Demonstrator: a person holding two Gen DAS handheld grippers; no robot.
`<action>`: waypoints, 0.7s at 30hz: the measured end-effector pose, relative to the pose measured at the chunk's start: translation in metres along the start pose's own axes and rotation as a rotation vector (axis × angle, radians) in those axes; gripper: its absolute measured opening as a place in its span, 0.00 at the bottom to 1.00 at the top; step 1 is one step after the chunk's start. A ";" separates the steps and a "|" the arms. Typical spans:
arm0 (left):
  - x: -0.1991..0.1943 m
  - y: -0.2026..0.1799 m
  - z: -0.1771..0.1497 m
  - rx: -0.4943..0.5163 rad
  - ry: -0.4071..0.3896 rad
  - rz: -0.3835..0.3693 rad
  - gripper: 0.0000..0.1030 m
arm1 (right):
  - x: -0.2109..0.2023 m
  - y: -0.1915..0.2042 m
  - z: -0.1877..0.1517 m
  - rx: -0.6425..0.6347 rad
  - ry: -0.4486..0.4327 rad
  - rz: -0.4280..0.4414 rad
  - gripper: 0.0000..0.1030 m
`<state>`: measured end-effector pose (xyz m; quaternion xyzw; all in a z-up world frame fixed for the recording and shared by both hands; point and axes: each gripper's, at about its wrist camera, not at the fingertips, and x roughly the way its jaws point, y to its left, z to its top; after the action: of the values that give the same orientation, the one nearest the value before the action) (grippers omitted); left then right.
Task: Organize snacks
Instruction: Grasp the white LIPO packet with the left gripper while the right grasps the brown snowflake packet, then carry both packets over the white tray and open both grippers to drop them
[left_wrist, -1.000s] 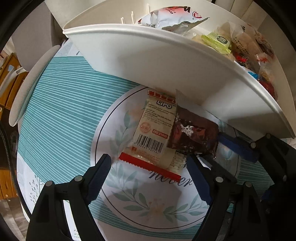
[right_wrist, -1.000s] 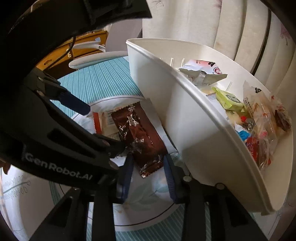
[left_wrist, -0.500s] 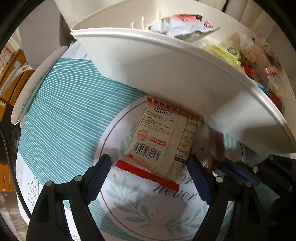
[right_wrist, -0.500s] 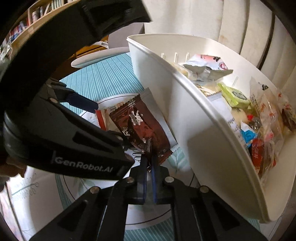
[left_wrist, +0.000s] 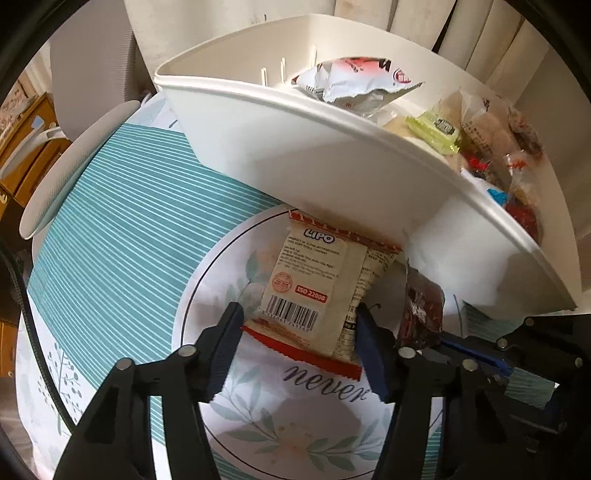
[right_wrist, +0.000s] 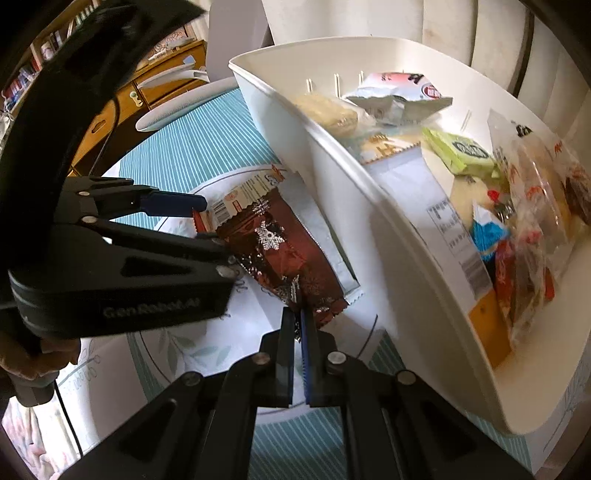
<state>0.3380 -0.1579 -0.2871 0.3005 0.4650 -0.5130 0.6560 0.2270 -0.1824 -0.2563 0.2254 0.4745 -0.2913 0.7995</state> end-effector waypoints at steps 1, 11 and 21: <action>-0.002 0.001 -0.002 -0.004 -0.004 -0.005 0.47 | 0.000 -0.003 0.000 0.000 0.006 0.003 0.03; -0.018 0.004 -0.037 -0.148 -0.005 -0.058 0.46 | -0.016 -0.018 -0.010 0.005 0.071 0.028 0.02; -0.045 -0.003 -0.101 -0.363 0.008 -0.042 0.45 | -0.041 -0.020 -0.043 -0.004 0.135 0.042 0.02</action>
<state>0.3029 -0.0530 -0.2852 0.1695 0.5587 -0.4329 0.6868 0.1706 -0.1590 -0.2406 0.2527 0.5230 -0.2578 0.7721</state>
